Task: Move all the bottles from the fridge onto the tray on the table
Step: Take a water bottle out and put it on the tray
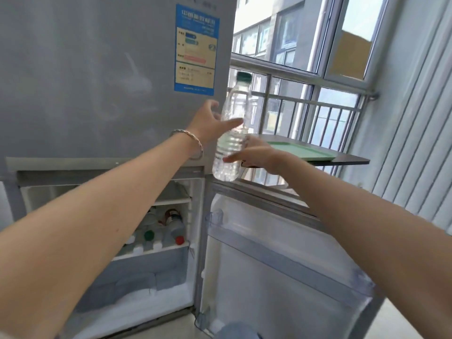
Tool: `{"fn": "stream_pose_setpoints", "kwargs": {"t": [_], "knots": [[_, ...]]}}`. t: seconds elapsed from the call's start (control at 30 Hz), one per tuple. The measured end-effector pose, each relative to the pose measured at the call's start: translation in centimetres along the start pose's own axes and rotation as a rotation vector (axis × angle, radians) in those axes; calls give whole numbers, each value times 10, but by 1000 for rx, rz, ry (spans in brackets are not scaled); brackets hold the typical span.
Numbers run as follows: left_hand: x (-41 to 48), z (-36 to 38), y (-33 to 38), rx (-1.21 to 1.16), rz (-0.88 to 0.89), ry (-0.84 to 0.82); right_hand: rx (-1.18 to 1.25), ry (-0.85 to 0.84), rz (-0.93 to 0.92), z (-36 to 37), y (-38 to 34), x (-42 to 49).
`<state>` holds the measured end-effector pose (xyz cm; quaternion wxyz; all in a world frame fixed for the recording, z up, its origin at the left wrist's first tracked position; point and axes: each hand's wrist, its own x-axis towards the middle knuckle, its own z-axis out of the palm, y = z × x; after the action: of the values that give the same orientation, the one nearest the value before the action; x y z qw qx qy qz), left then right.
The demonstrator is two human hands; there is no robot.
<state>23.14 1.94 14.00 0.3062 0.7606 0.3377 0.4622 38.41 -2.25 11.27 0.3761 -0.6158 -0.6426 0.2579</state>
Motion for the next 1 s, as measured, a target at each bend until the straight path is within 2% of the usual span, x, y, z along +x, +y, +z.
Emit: {"fn": "stream_pose_setpoints", "kwargs": {"t": [0.1,0.17,0.27,0.33,0.57,0.8,0.9,1.0], "knots": [[25,16,17,-100,-31,36,4,195,30,-35,3,20],[43,34,22,-78,-80,-22,40,291,-3,-53,10,40],[68,63,21,80,-99,-132,91,373,-15,-68,23,73],[86,77,12,41,-141,-152,101,402,-1,-69,35,97],[150,115,-47,3,-255,-54,61,342,28,-60,72,186],[169,123,-69,-15,-358,28,20,241,-11,-61,108,255],[161,120,-67,24,-359,-7,15,217,5,-57,98,240],[141,112,-56,97,-309,-69,-40,280,14,-49,69,201]]}}
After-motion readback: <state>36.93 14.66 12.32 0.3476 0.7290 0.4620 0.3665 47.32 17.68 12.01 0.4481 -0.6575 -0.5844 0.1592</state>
